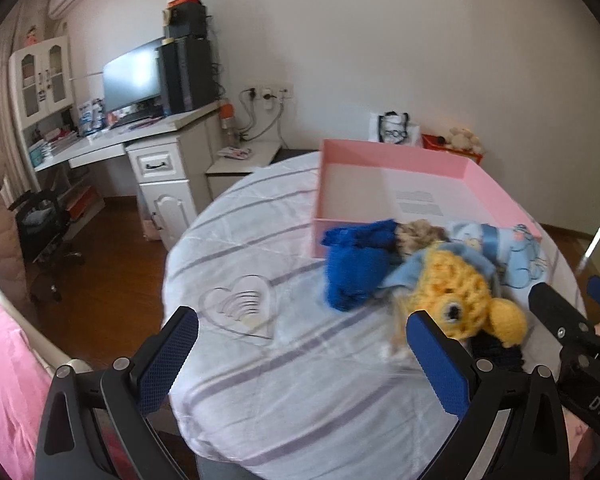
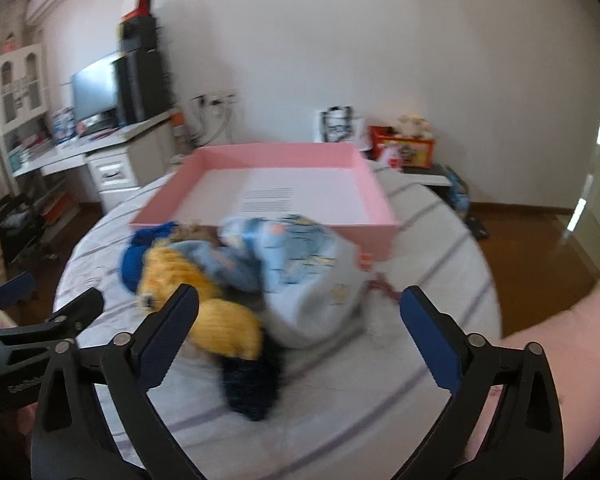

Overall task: Organize soft objects
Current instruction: 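Move both tools toward the pile of soft toys beside the pink tray, then grasp the yellow crocheted toy with the right gripper while the left gripper grasps the blue knitted toy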

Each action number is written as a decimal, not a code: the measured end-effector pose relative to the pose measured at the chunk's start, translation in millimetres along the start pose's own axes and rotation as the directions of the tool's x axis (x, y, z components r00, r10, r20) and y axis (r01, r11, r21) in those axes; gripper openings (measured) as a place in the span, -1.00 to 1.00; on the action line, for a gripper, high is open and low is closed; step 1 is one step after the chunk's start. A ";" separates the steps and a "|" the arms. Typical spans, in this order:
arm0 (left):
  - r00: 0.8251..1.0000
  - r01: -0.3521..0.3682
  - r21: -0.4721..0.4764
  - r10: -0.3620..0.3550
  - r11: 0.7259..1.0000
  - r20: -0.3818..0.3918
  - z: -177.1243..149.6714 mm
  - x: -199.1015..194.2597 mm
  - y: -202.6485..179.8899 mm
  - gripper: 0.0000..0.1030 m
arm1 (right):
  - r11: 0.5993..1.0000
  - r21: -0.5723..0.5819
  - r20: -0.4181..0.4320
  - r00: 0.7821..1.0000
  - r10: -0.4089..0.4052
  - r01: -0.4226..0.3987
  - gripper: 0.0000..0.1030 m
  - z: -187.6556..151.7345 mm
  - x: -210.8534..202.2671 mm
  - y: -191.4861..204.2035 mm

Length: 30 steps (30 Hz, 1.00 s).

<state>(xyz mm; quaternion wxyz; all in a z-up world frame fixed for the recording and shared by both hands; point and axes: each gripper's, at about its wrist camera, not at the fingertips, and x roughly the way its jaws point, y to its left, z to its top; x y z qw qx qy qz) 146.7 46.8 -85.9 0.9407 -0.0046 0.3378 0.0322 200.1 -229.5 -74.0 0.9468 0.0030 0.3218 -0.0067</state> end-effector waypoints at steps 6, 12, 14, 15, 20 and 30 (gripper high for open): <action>1.000 -0.023 -0.019 0.022 1.000 -0.009 -4.9 2.2 23.3 1.00 | 0.993 -0.034 -0.070 0.992 0.106 -0.109 0.73 2.8 19.8 28.9; 0.999 -0.016 -0.061 0.014 0.998 -0.033 -8.9 8.9 47.7 1.00 | 0.989 -0.029 -0.147 0.980 0.136 -0.142 0.67 -1.3 41.5 47.7; 0.999 -0.027 -0.073 0.025 0.997 -0.041 -9.7 12.2 54.7 1.00 | 0.989 -0.026 -0.174 0.975 0.140 -0.146 0.67 -2.9 48.7 53.0; 0.999 -0.032 -0.078 0.028 0.996 -0.045 -10.1 13.7 56.8 1.00 | 0.989 -0.026 -0.180 0.974 0.135 -0.142 0.69 -3.1 50.2 54.8; 0.997 -0.028 -0.097 0.022 0.995 -0.068 -11.3 21.1 64.0 1.00 | 0.993 -0.037 -0.196 0.975 0.105 -0.114 0.68 -4.4 59.6 61.1; 0.997 -0.017 -0.096 0.009 0.995 -0.079 -9.3 26.9 58.8 1.00 | 0.993 -0.007 -0.192 0.975 0.116 -0.120 -0.23 -6.5 60.6 51.5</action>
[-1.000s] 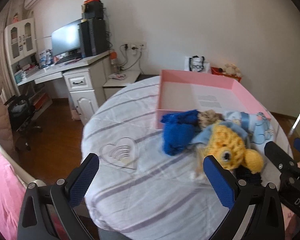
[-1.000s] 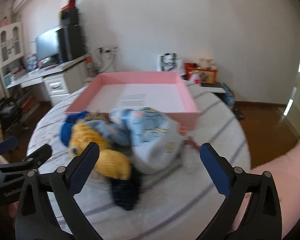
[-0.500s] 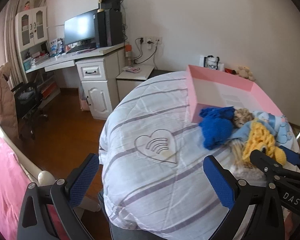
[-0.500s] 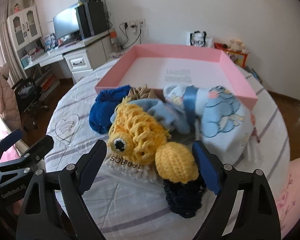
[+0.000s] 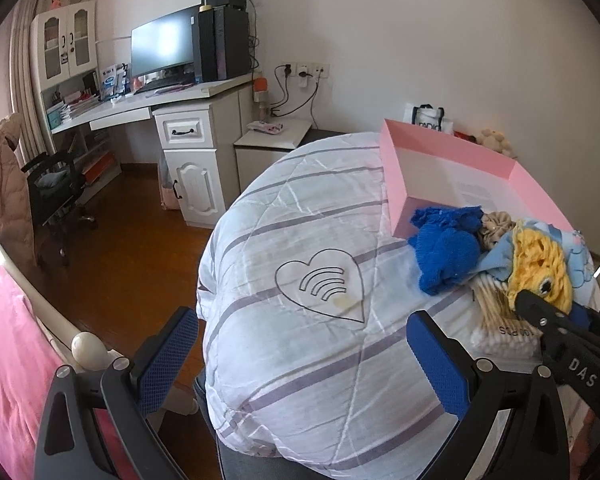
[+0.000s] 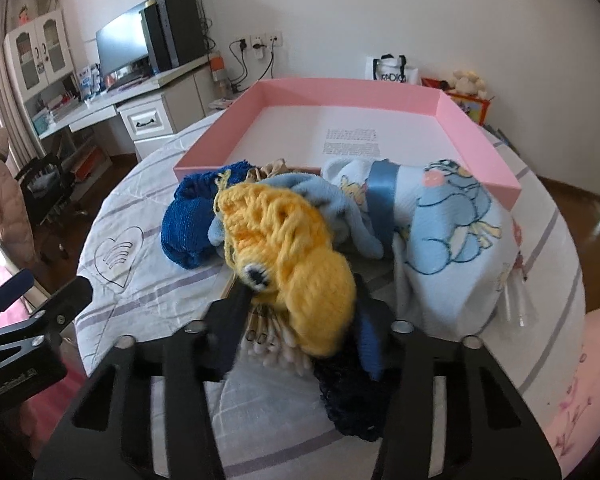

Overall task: Organize soft objects
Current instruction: 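Grasp the yellow crocheted toy with the right gripper while the left gripper grasps the blue knitted toy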

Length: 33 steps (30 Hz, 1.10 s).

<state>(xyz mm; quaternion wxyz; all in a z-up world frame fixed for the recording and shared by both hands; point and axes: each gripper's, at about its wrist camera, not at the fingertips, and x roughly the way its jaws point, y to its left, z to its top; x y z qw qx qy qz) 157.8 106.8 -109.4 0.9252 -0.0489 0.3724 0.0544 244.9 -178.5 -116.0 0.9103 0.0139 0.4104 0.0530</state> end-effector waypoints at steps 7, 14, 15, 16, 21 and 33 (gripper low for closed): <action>1.000 0.024 0.024 -0.024 0.999 0.009 1.3 -7.1 -13.6 1.00 | 0.999 0.029 0.021 0.999 0.042 -0.043 -0.53 -0.2 -14.8 -11.8; 0.999 0.037 0.036 -0.037 0.999 0.015 4.3 -12.0 -25.6 1.00 | 0.996 0.046 0.049 0.996 0.071 -0.073 -0.58 -0.3 -27.1 -18.1; 0.999 0.036 0.036 -0.036 0.999 0.017 5.0 -12.6 -26.8 1.00 | 0.997 0.044 0.064 0.996 0.067 -0.069 -0.58 0.2 -31.8 -19.4; 0.999 0.034 0.035 -0.035 0.999 0.019 5.7 -13.2 -28.2 1.00 | 0.997 0.046 0.077 0.995 0.060 -0.064 -0.58 0.9 -35.4 -20.8; 0.998 0.053 0.046 -0.054 0.998 0.021 11.0 -12.4 -39.3 1.00 | 0.997 0.077 0.140 0.990 0.017 -0.028 -0.58 5.1 -56.0 -36.5; 0.995 0.088 0.063 -0.085 0.994 -0.051 43.2 40.9 -69.9 1.00 | 0.980 0.189 0.157 0.983 -0.090 0.060 -0.57 11.8 -46.8 -87.7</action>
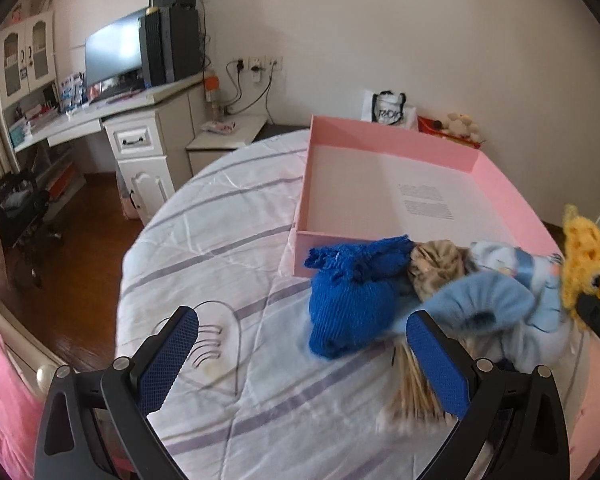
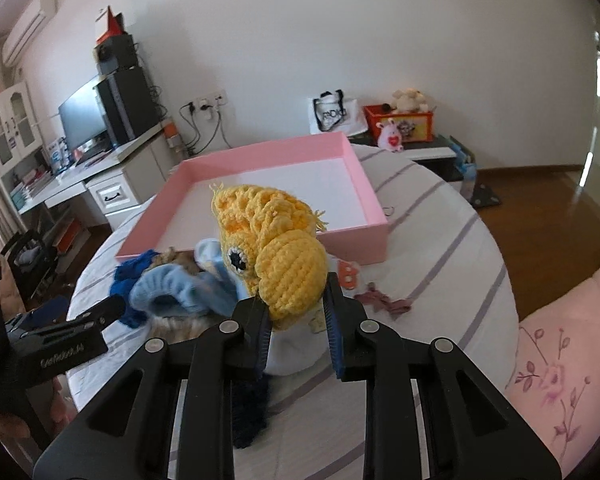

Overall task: Organize soft objects
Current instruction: 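Grasp the yellow crocheted toy with the right gripper while the left gripper grasps the blue knitted toy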

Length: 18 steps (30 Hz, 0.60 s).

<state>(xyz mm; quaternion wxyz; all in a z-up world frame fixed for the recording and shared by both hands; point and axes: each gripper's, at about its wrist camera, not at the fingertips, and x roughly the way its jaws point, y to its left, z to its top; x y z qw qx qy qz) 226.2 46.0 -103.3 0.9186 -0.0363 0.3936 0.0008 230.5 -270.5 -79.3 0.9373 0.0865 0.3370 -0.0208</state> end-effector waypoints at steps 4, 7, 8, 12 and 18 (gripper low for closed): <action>0.999 0.006 0.009 -0.006 1.000 -0.034 9.1 21.1 -5.3 0.99 | 1.000 0.016 -0.004 1.000 -0.014 0.014 -0.57 1.9 9.6 -11.4; 0.999 0.014 0.004 -0.014 1.000 -0.051 13.6 32.4 -6.4 0.90 | 1.000 0.013 -0.004 1.000 -0.020 0.020 -0.57 4.0 14.4 -13.6; 0.998 0.022 0.001 -0.022 1.000 -0.059 14.9 35.4 -6.3 0.84 | 1.000 0.009 -0.004 1.000 -0.022 0.022 -0.57 4.3 15.5 -12.2; 0.996 0.040 -0.009 -0.041 0.999 -0.079 18.0 45.8 -4.9 0.70 | 1.000 0.006 -0.011 1.000 -0.018 0.018 -0.56 4.9 17.5 -11.1; 0.984 0.129 -0.031 -0.132 0.991 -0.119 19.4 50.3 -5.2 -0.03 | 1.000 0.003 -0.012 1.000 -0.018 0.018 -0.56 5.8 17.3 -10.7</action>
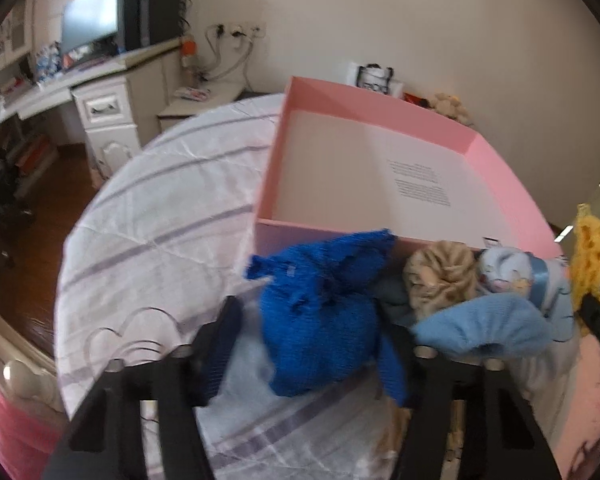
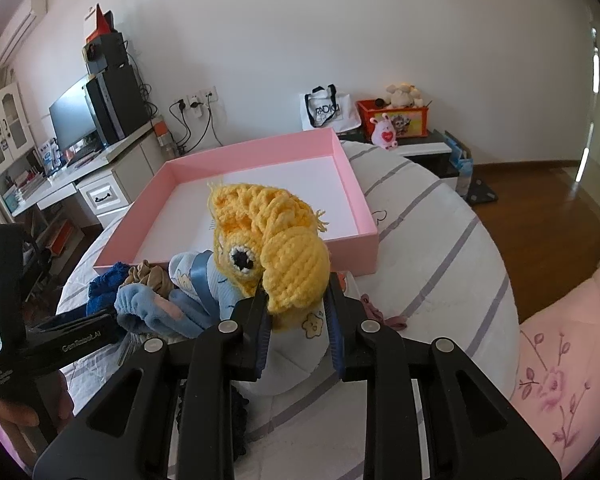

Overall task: Organize soft objects
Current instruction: 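Grasp the yellow crocheted toy with the right gripper while the left gripper grasps the blue knitted toy, then lift the yellow toy with the right gripper while the left gripper lifts the blue toy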

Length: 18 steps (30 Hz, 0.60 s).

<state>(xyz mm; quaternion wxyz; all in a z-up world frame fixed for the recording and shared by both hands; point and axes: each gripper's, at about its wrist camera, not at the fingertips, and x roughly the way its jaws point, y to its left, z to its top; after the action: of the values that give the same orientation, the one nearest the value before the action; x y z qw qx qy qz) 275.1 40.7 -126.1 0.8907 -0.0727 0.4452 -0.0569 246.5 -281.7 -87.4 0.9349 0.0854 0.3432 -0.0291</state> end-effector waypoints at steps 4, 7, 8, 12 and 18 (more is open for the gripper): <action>1.000 -0.021 0.020 0.021 1.000 0.021 -0.2 -8.5 -1.7 -0.17 | 1.000 -0.002 -0.002 1.000 0.003 -0.003 -0.56 -0.4 0.4 -0.2; 0.999 -0.030 0.022 0.029 0.999 0.041 -2.8 -18.2 -2.2 -0.19 | 1.000 -0.005 0.001 1.000 0.005 -0.005 -0.56 -1.8 -1.5 -0.1; 0.998 -0.029 0.024 0.028 0.999 0.048 -4.7 -22.7 -2.6 -0.19 | 1.000 -0.004 0.002 1.000 0.007 -0.007 -0.56 -1.9 -2.6 0.8; 0.995 -0.052 0.038 0.049 0.998 0.085 -9.3 -38.3 -6.0 -0.19 | 1.000 -0.009 0.014 1.000 0.017 -0.016 -0.56 -2.7 -9.0 2.2; 0.991 -0.055 0.046 0.049 0.997 0.125 -21.1 -64.3 -11.7 -0.19 | 0.999 -0.025 0.047 0.998 0.035 -0.034 -0.56 -4.0 -27.8 9.0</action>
<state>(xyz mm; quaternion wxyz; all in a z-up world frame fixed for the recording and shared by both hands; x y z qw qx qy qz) 219.3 38.2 -86.0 0.9192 -0.0426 0.3894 -0.0401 223.7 -272.3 -71.2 0.9441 0.0792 0.3199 -0.0110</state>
